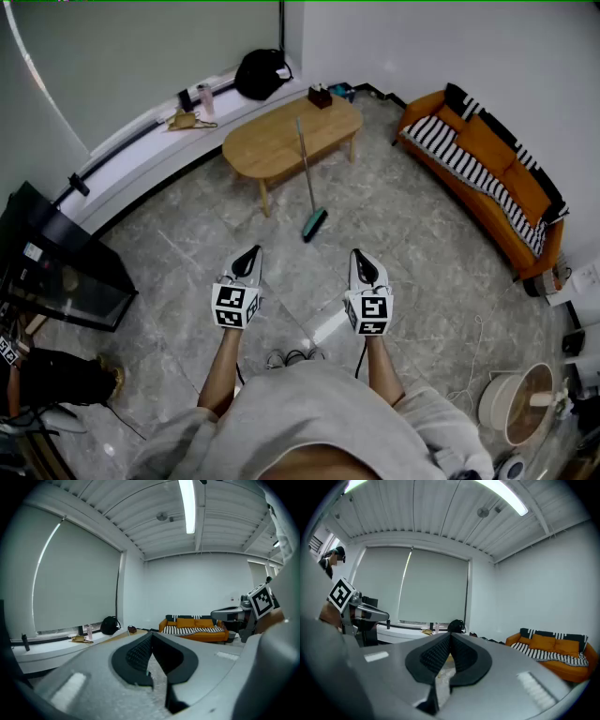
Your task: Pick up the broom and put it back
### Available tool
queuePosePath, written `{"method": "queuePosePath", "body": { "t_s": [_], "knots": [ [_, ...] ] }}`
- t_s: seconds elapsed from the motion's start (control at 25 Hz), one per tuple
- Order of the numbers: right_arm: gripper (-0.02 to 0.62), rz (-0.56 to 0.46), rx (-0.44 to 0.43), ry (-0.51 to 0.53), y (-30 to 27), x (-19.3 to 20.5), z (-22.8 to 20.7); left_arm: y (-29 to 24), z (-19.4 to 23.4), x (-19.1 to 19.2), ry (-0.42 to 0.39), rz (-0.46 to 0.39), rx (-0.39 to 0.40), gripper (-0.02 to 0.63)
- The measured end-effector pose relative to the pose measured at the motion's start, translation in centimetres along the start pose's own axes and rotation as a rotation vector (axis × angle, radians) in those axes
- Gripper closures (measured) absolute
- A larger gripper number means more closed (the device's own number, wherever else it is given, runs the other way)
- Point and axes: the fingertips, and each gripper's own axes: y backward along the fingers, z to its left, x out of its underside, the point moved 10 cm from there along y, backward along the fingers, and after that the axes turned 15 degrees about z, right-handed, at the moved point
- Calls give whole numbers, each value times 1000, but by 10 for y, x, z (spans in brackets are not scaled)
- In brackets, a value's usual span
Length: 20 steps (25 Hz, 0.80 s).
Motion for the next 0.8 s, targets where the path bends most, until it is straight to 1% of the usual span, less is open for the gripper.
{"method": "queuePosePath", "body": {
  "t_s": [0.36,0.64,0.8],
  "knots": [
    [594,1,-22,-2,9,6,-13,0,-22,2,-5,4,-11,609],
    [594,0,-33,-19,10,14,-36,-10,-39,-2,-1,8,-23,609],
    [594,0,-44,-8,10,18,-54,-21,-55,-4,13,8,-38,609]
  ]
}}
